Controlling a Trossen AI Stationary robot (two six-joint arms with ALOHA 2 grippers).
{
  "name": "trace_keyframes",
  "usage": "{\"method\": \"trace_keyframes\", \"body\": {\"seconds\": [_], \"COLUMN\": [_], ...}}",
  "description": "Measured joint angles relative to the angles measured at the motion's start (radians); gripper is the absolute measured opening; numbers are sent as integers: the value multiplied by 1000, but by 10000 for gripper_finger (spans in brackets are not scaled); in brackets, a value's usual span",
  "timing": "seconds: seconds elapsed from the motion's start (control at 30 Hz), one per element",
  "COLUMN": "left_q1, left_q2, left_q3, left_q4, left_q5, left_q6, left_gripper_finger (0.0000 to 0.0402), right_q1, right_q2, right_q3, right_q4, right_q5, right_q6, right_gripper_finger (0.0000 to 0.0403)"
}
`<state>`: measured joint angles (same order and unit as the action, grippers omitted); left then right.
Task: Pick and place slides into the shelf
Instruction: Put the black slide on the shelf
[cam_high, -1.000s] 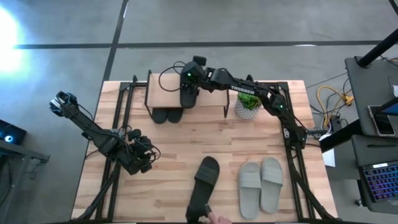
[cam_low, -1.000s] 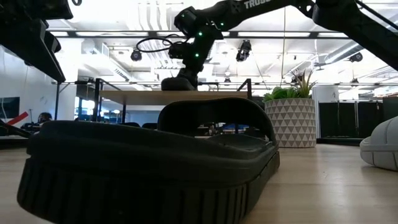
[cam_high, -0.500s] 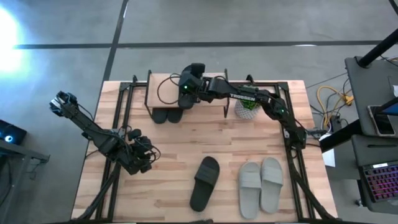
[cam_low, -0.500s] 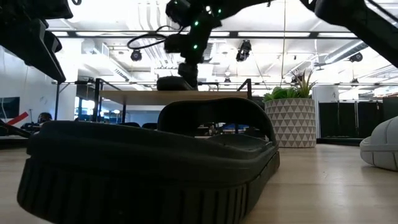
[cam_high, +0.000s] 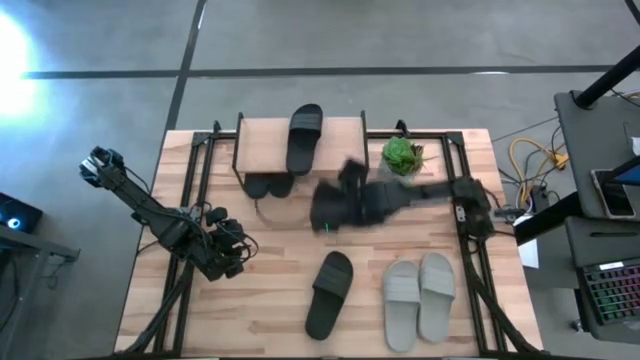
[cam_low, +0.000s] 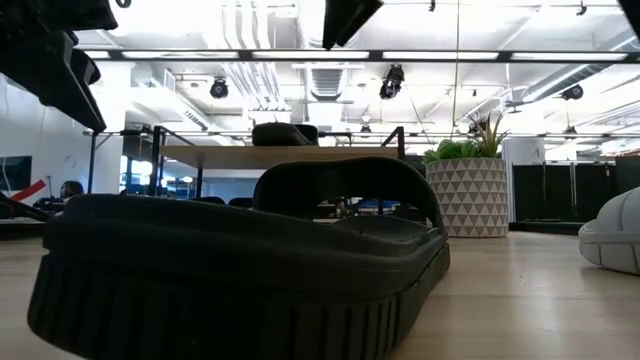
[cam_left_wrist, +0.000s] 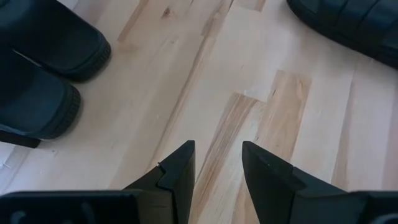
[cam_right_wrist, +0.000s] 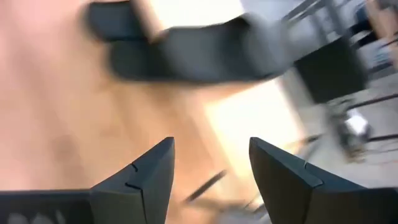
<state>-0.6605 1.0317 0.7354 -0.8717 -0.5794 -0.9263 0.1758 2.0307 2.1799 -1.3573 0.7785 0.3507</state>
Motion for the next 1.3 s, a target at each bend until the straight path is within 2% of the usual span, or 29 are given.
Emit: {"method": "trace_keyframes", "body": {"seconds": [0.13,0.27,0.4,0.5,0.83,1.03,1.17,1.3], "left_q1": [0,0,0,0,0,0,0,0], "left_q2": [0,0,0,0,2,2,2,2], "left_q3": [1,3,1,-2,-3,-5,-6,-7], "left_q4": [0,4,5,3,5,4,4,4], "left_q5": [2,12,18,21,22,22,20,-5], "left_q6": [-2,-9,-9,-10,-9,-9,-9,-9], "left_gripper_finger": [118,118,118,118,118,118,118,118], "right_q1": [170,316,391,412,431,442,446,436], "right_q2": [53,139,233,299,440,444,444,443], "right_q3": [-30,-57,-47,-15,177,172,165,102], "right_q4": [-31,-45,-45,-41,-25,-4,11,34], "right_q5": [-29,-7,-35,-112,-157,-224,-228,-228], "right_q6": [200,260,350,416,464,464,462,498], "right_gripper_finger": [199,199,199,199,199,199,199,199]}}
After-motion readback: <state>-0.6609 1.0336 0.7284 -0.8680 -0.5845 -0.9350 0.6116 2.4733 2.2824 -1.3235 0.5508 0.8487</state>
